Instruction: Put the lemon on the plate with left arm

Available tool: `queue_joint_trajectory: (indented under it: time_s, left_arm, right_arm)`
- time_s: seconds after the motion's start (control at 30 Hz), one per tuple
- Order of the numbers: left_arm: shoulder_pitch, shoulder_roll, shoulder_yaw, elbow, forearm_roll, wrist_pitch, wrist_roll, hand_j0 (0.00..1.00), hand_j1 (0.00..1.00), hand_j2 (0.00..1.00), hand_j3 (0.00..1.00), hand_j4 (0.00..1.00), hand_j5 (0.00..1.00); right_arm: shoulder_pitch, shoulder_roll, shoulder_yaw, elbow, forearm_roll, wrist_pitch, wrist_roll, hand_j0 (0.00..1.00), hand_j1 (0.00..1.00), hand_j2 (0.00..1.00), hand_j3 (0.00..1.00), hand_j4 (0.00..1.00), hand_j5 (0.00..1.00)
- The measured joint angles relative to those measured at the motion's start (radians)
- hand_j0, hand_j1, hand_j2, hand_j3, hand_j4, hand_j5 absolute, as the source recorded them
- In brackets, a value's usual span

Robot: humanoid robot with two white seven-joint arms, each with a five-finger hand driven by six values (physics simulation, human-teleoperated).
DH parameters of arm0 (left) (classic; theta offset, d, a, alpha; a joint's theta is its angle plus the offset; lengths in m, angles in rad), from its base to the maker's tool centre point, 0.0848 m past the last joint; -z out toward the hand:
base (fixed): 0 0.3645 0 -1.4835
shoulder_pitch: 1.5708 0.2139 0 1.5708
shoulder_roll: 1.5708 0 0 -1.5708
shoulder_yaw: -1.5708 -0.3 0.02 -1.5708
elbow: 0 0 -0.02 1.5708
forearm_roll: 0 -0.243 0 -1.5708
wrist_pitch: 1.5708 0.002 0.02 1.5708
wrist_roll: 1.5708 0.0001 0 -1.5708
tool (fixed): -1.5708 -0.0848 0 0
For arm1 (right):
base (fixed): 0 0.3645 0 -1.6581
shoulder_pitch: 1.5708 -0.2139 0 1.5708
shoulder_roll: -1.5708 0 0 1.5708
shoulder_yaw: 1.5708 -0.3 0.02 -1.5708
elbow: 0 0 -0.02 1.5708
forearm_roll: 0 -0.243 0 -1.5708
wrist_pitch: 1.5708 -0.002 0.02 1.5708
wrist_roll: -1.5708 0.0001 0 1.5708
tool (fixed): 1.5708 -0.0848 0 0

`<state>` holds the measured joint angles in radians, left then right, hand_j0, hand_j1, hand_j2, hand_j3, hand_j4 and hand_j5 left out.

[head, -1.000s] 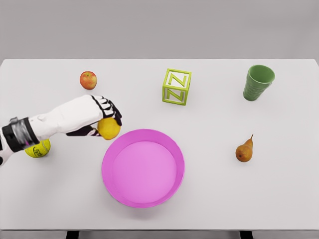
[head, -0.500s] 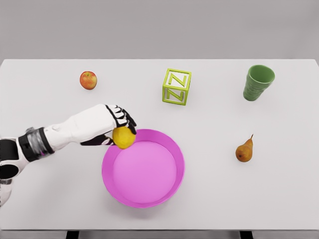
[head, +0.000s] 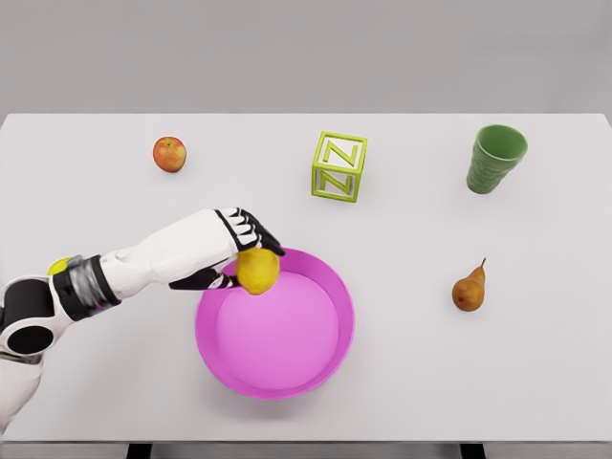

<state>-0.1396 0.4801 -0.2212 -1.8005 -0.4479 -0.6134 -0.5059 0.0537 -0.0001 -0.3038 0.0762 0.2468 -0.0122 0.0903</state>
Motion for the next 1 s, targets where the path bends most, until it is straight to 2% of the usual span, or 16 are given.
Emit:
queue_joint_trajectory:
  time_s: [0.4, 0.47, 0.5, 0.73, 0.9, 1.0]
  left_arm:
    - [0.0, 0.001, 0.002, 0.0, 0.0, 0.0, 0.005, 0.81, 0.81, 0.81, 0.81, 0.81, 0.81]
    - [-0.005, 0.009, 0.015, 0.0, 0.007, 0.0, 0.005, 0.94, 0.94, 0.94, 0.94, 0.94, 0.94]
    - [-0.005, 0.024, 0.033, 0.001, 0.012, 0.0, 0.004, 1.0, 1.0, 1.0, 1.0, 1.0, 1.0]
    - [-0.011, 0.162, 0.182, 0.016, 0.03, 0.0, 0.001, 1.0, 1.0, 1.0, 1.0, 1.0, 1.0]
    - [-0.008, 0.212, 0.268, 0.05, 0.04, 0.0, -0.001, 1.0, 1.0, 1.0, 1.0, 1.0, 1.0]
    - [-0.006, 0.234, 0.291, 0.067, 0.043, 0.0, -0.002, 1.0, 1.0, 1.0, 1.0, 1.0, 1.0]
  right_arm:
    - [0.0, 0.0, 0.0, 0.0, 0.0, 0.0, 0.0, 1.0, 1.0, 1.0, 1.0, 1.0, 1.0]
    - [0.0, 0.0, 0.0, 0.0, 0.0, 0.0, 0.0, 1.0, 1.0, 1.0, 1.0, 1.0, 1.0]
    - [0.0, 0.0, 0.0, 0.0, 0.0, 0.0, 0.0, 1.0, 1.0, 1.0, 1.0, 1.0, 1.0]
    - [0.0, 0.0, 0.0, 0.0, 0.0, 0.0, 0.0, 1.0, 1.0, 1.0, 1.0, 1.0, 1.0]
    - [0.0, 0.0, 0.0, -0.001, 0.0, 0.0, 0.0, 1.0, 1.0, 1.0, 1.0, 1.0, 1.0]
    - [0.0, 0.0, 0.0, 0.0, 0.0, 0.0, 0.0, 1.0, 1.0, 1.0, 1.0, 1.0, 1.0]
